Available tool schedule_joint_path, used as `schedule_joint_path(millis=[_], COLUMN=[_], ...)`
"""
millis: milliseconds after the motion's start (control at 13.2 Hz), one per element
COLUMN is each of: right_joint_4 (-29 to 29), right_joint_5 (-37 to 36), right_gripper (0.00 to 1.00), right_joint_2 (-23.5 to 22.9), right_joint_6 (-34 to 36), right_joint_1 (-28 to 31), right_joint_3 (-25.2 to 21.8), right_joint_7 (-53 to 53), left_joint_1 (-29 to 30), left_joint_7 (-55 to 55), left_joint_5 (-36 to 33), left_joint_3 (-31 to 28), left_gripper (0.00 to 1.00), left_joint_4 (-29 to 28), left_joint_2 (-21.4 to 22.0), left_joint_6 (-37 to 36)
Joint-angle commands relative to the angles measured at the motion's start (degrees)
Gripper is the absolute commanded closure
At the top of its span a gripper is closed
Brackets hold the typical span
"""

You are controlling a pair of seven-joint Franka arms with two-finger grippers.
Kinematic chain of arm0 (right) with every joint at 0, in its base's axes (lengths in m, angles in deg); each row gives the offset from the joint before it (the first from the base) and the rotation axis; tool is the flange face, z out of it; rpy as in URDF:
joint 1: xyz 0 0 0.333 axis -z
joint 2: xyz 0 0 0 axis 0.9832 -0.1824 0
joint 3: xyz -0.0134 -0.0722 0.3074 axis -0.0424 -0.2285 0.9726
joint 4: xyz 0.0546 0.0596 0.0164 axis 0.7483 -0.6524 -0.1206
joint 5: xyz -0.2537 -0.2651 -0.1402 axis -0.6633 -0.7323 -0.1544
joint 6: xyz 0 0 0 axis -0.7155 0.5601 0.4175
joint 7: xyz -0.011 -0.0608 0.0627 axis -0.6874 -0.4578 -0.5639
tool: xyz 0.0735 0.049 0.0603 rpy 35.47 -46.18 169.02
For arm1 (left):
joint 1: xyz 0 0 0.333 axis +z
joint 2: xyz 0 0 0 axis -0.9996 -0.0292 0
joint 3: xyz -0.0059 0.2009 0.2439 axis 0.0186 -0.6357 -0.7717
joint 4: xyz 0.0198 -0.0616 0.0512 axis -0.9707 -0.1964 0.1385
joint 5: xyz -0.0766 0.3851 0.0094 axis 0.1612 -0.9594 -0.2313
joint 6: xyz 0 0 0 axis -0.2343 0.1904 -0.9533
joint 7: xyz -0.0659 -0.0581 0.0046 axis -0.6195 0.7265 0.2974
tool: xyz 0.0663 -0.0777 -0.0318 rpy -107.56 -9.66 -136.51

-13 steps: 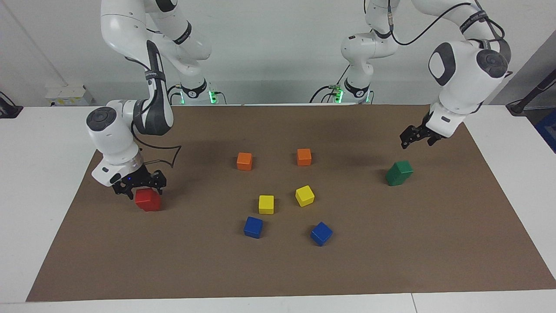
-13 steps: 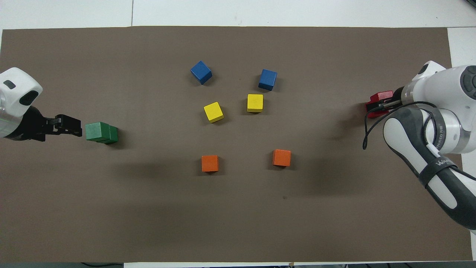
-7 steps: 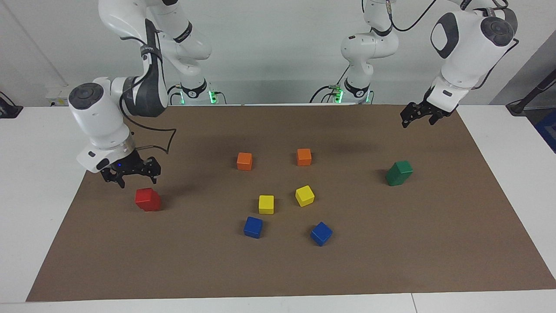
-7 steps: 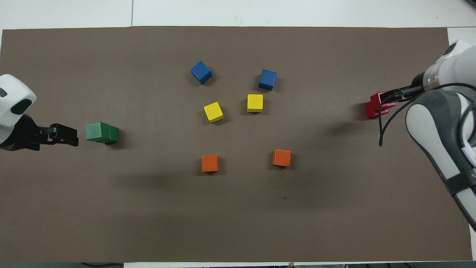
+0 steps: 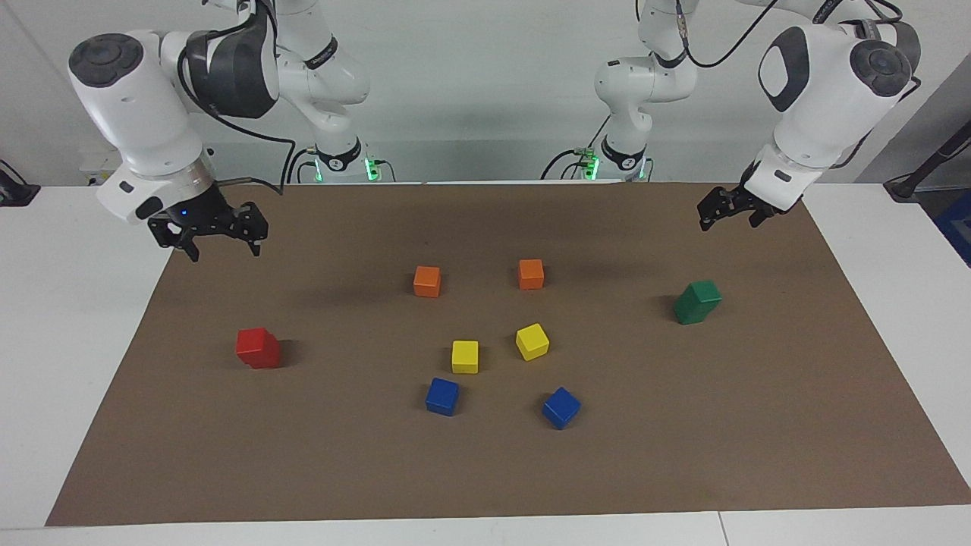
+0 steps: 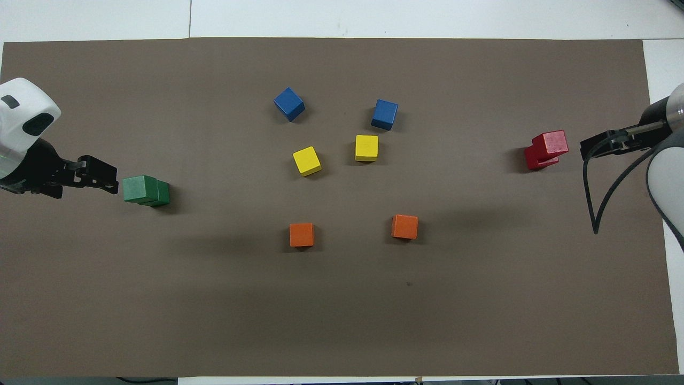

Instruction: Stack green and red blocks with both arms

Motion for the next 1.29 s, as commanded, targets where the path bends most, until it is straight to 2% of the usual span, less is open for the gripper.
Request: schedule_joint_path(millis=[0,304,379,531,759,1138,1214], right_joint_4=[0.3,0.3,0.4,0.6,0.6,0.5,0.5], right_joint_5=[3.0,4.7,4.7,4.5,4.4,1.1,0.9], right_gripper=[0.00,0.00,0.00,0.00,0.00,0.00,0.00], right_joint_2=[2.4,5.2,5.6,5.8,6.2,5.9,5.9], right_joint_6=[3.3,7.7,9.1,12.0,12.6,9.2,8.6], right_joint_1=[-5.0,-14.6,-14.9,-13.6,-11.4,-11.4,-11.4], right_joint_3=[-3.9,-15.0,-15.6,-15.2,-12.8,-12.6,-12.6], right_joint_7=[-0.6,-3.0,-3.0,-3.1,-3.2,-3.5,-3.5], left_joint_1=[-0.5,0.5,1.1,1.7,2.6,2.7,2.8], left_joint_7=[-0.7,-2.5,-2.6,-2.4,-2.0,-2.2,-2.2], left_joint_5=[-0.1,-0.1,-0.1,0.0,0.0,-0.1,-0.3], left_joint_3=[-0.7,-0.4,-0.3,0.7,0.7,2.2,2.3], left_gripper=[0.00,0.00,0.00,0.00,0.00,0.00,0.00], left_joint_4=[-0.5,-3.5,-3.4,-3.4,-2.6,-1.5,0.4], left_joint_2=[0.9,3.1,3.1,3.1,3.0,3.0,2.6], left_joint_6=[-1.6,-1.3,-1.4,-0.7,0.0,0.0,-0.5])
